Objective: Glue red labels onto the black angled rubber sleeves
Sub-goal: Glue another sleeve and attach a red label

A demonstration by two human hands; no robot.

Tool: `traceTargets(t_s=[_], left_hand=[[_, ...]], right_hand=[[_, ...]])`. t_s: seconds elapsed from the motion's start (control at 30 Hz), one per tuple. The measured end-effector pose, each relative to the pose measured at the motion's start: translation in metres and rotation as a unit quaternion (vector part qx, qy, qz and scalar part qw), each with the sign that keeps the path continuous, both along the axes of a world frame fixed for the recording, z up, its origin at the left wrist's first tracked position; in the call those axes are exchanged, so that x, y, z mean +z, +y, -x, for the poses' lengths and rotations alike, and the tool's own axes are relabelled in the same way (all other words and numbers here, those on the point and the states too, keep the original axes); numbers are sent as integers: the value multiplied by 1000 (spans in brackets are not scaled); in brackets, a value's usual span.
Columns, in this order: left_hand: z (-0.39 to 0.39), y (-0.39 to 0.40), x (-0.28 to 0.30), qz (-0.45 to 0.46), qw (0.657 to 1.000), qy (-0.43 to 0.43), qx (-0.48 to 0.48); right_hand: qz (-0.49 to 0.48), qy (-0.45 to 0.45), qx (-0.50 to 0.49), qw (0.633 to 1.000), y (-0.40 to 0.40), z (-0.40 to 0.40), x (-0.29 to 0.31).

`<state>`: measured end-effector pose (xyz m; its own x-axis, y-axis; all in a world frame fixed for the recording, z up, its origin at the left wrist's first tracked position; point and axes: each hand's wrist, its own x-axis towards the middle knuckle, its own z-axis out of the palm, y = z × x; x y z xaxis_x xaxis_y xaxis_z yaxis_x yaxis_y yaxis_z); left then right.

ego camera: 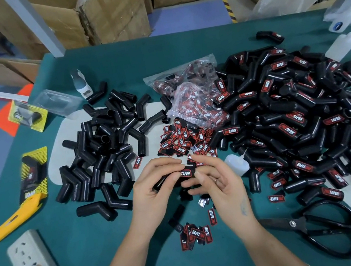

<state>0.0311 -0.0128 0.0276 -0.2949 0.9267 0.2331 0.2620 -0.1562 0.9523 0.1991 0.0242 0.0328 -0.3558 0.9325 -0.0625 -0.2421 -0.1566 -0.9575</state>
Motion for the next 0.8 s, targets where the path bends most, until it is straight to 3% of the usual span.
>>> traceTargets(t_s=[0.2,0.8], left_hand=[[1,2,-4,-34,997,60,-28],[-1,2,-11,-79,988,124,-43]], right_hand=[[5,-21,6,1000,3,-3,6],[67,-20,-17,997,6,-2,3]])
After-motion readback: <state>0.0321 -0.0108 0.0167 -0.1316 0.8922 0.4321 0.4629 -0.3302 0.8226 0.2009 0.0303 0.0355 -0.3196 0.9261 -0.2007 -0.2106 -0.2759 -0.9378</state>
